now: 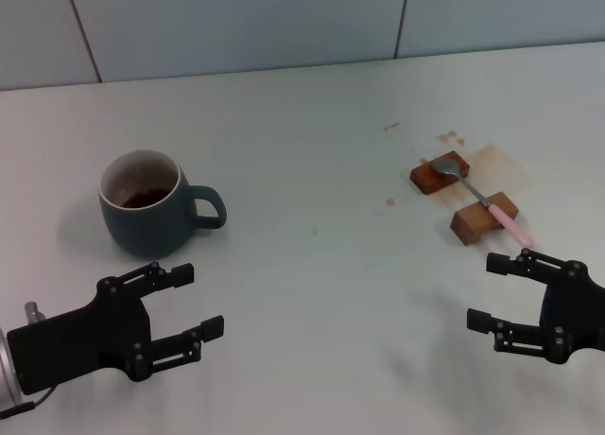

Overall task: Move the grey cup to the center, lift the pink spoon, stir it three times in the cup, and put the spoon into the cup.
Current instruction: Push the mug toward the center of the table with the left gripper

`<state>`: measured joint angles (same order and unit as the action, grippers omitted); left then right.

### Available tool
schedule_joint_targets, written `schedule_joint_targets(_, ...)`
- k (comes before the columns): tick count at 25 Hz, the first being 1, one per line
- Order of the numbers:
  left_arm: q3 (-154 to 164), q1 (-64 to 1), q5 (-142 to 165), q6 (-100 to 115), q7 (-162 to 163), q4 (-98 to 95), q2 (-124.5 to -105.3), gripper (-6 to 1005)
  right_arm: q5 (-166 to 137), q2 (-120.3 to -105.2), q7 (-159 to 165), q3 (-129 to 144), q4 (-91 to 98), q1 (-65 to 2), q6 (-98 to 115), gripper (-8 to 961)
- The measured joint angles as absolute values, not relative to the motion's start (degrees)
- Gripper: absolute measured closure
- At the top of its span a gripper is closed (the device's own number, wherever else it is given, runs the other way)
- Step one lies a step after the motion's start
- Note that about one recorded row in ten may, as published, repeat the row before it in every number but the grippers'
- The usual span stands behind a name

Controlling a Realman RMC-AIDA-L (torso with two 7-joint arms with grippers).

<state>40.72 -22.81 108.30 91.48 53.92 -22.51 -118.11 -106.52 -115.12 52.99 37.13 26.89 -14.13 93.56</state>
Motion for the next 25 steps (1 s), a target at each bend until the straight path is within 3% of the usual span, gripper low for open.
schedule_joint_targets(5, 40.05, -22.40, 108.28, 92.14, 52.77, -22.34, -118.21, 274, -106.52, -115.27, 52.99, 37.01, 26.73, -14.27, 93.51, 137)
schedule_joint_targets(15, 39.73, -22.46, 108.29, 91.74, 52.56, -22.32, -118.30, 506, -106.52, -115.69, 52.99, 37.00, 26.71, -14.42, 93.50, 137)
schedule_joint_targets(21, 39.72, -22.69, 108.28, 91.67, 52.55, -22.36, -118.29, 692, -106.50, -115.95, 52.99, 37.00, 26.72, -14.51, 92.92, 137)
schedule_joint_targets(23, 39.42, -22.93, 108.10, 91.80, 52.55, -22.46, -118.29, 917, -106.19, -116.11, 52.99, 36.98, 26.72, -14.52, 92.32, 136)
schedule_joint_targets(25, 38.06, -23.19, 106.68, 92.49, 52.47, -22.45, -118.29, 951, -105.99, -116.25, 52.99, 36.88, 26.72, -14.51, 91.92, 136)
